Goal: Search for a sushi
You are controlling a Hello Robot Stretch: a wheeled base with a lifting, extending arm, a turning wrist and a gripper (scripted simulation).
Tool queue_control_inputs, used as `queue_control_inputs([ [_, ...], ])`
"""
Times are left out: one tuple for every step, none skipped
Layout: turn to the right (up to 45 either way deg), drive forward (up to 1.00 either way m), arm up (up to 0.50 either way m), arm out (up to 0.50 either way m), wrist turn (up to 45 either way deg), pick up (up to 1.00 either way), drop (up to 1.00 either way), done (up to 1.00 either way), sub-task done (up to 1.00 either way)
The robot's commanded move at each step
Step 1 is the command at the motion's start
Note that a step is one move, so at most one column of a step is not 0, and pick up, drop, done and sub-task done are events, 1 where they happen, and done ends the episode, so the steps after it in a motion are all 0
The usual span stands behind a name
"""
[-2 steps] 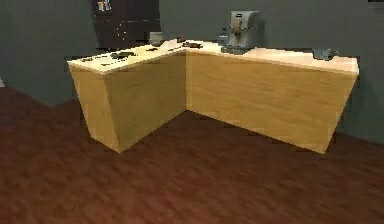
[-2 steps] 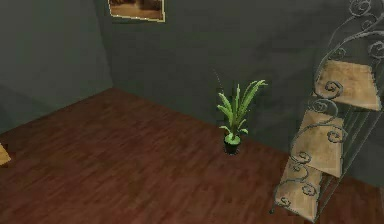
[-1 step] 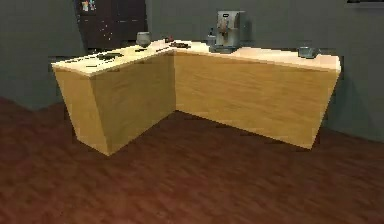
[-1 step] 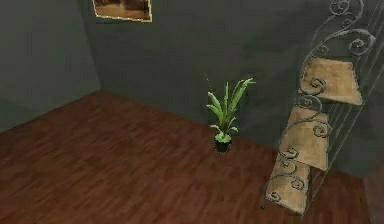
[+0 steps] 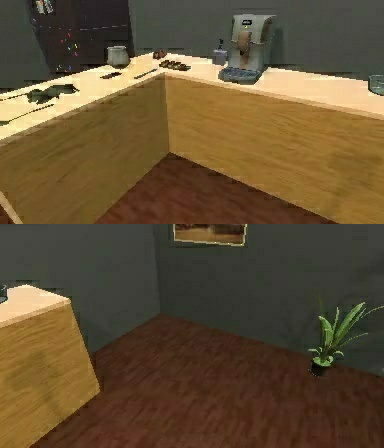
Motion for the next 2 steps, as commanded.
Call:
queue_control_inputs([
  [0.0,0.8,0.0,0.0,0.0,0.0,0.0,0.0,0.0],
  [0.0,0.0,0.0,0.0,0.0,0.0,0.0,1.0,0.0],
])
